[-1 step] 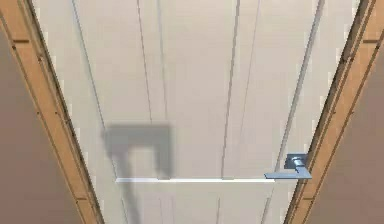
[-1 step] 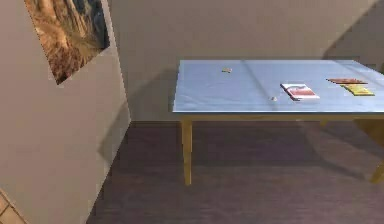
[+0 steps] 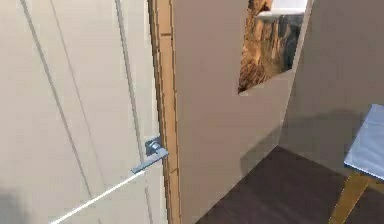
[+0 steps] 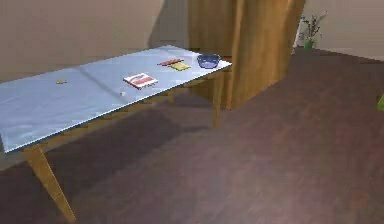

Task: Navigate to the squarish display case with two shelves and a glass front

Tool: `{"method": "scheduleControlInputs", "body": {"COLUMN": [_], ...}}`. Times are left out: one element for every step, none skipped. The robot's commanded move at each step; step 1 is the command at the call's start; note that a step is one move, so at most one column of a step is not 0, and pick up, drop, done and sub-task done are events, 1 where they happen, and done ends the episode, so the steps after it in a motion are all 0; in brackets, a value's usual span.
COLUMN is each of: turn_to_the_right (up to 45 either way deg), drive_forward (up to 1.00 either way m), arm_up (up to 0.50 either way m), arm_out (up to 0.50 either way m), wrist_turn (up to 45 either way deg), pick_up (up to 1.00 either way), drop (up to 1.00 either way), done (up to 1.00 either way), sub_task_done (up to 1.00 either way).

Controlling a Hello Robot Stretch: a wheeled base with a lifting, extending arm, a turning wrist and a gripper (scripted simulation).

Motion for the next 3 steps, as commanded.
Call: {"method": "scheduleControlInputs", "body": {"turn_to_the_right": [45.0, 45.0, 30.0], "drive_forward": [0.00, 0.00, 0.00], "arm_up": [0.00, 0.00, 0.00], "arm_out": [0.00, 0.00, 0.00], "wrist_turn": [0.0, 0.0, 0.0], "pick_up": [0.00, 0.00, 0.00], "drop": [0.00, 0.00, 0.00], "done": [0.00, 0.00, 0.00], "sub_task_done": [0.00, 0.00, 0.00]}}
